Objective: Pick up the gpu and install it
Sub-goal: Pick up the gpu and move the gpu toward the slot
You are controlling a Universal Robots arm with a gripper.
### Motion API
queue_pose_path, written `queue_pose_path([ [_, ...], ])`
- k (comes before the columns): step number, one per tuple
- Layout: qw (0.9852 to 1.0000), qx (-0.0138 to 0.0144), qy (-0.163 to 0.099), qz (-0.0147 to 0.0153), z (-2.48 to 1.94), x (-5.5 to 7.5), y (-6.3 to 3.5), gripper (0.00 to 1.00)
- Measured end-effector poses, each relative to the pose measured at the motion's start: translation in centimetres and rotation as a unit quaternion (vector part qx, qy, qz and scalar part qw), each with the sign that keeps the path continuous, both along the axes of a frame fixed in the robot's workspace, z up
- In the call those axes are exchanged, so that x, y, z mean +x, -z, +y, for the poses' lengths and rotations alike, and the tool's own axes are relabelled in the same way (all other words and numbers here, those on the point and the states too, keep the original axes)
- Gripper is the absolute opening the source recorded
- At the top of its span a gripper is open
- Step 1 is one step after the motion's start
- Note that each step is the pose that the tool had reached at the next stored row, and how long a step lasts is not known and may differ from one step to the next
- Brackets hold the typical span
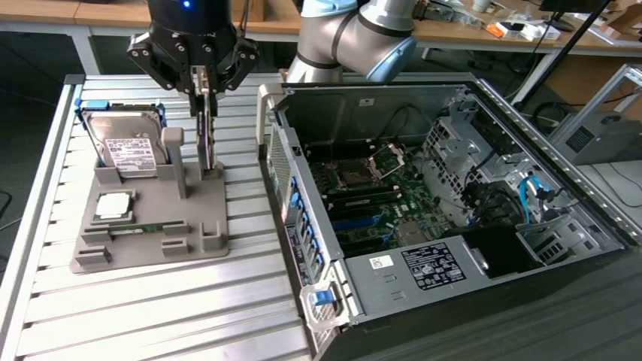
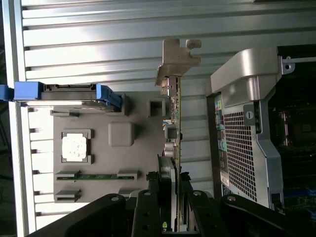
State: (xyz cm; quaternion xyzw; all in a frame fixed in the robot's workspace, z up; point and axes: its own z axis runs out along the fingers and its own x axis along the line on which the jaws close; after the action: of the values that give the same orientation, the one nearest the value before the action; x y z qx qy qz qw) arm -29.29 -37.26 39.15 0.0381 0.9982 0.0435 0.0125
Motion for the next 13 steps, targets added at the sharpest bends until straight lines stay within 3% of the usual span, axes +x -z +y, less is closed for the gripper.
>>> queue_pose_path([
  [13, 1.0, 0.0002, 0.0, 0.0001, 0.0, 0.0, -0.25, 0.27],
])
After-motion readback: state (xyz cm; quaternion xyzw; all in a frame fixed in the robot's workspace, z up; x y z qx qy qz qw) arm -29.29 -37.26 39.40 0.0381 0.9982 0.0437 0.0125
